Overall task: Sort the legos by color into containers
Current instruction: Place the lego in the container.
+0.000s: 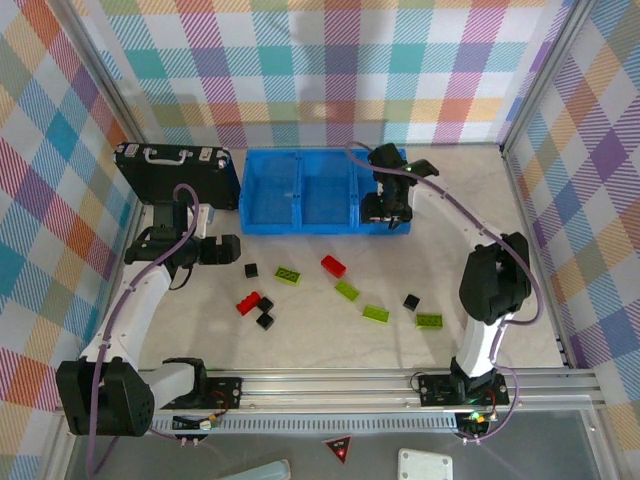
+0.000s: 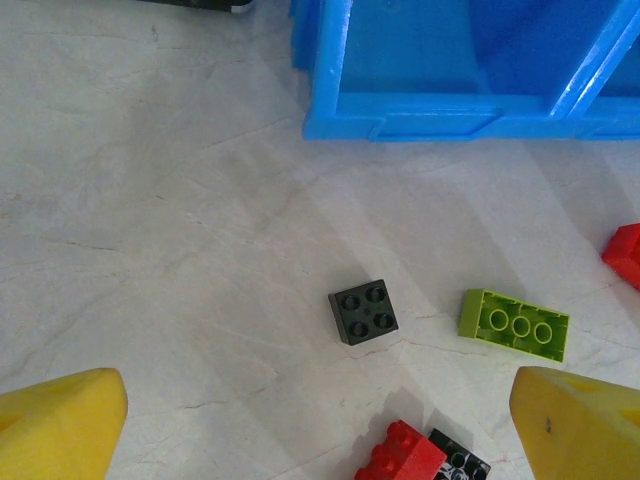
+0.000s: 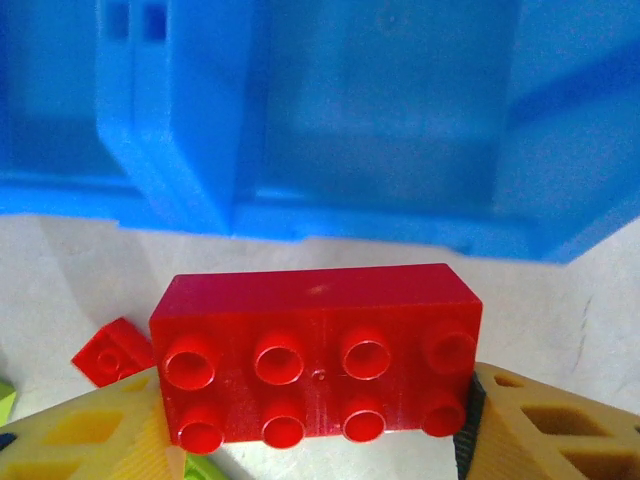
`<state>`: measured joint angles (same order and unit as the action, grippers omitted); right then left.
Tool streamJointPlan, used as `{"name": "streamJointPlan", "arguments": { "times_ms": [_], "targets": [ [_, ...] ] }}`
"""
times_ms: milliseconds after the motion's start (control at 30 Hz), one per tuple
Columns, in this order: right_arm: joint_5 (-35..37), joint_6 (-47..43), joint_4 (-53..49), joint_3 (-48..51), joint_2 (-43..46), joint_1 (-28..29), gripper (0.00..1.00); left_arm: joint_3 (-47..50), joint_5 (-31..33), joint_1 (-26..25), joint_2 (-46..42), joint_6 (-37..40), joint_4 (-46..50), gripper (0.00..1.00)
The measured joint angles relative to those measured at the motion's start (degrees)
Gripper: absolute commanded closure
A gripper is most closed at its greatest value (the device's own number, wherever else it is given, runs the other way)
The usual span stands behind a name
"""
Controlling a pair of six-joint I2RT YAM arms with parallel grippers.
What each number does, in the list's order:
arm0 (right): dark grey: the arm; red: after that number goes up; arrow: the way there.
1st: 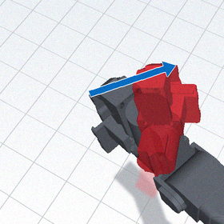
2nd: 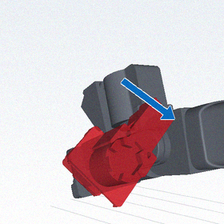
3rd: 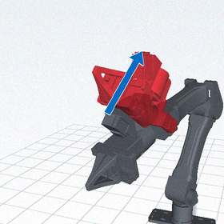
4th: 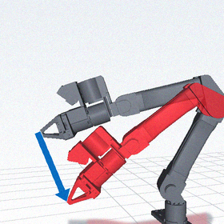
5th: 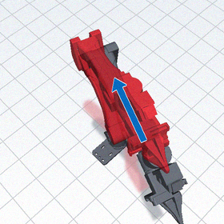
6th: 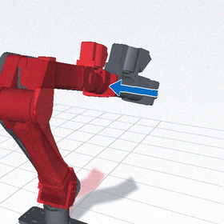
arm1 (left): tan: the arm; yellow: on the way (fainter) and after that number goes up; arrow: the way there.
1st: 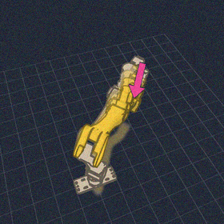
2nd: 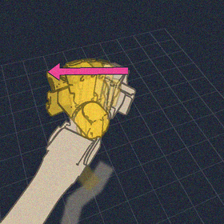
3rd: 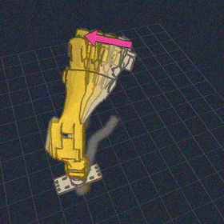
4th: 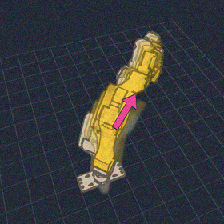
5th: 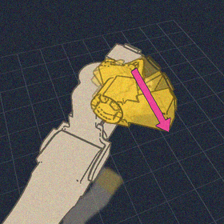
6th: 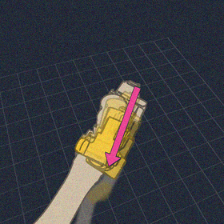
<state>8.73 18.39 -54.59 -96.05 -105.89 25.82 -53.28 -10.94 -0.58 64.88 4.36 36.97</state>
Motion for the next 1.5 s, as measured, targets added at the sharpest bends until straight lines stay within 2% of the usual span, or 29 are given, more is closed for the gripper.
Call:
{"name": "streamJointPlan", "arguments": {
  "times_ms": [533, 1167, 1500],
  "targets": [
    [-0.46, -4.35, -3.80, -19.37, -19.34, -5.22, 0.51, 0.00, 0.50, 0.02, 0.00, 0.02, 0.00, 0.02],
    [-1.33, -4.35, -4.42, -22.99, -30.34, -6.34, 0.51, 0.00, 1.11, 0.04, -0.02, 0.02, 0.00, 0.03],
    [-1.27, -4.35, -4.94, -24.63, -31.28, -6.34, 0.40, 0.00, 1.09, 0.04, -0.24, 0.04, 0.00, 0.02]
  ]
}}
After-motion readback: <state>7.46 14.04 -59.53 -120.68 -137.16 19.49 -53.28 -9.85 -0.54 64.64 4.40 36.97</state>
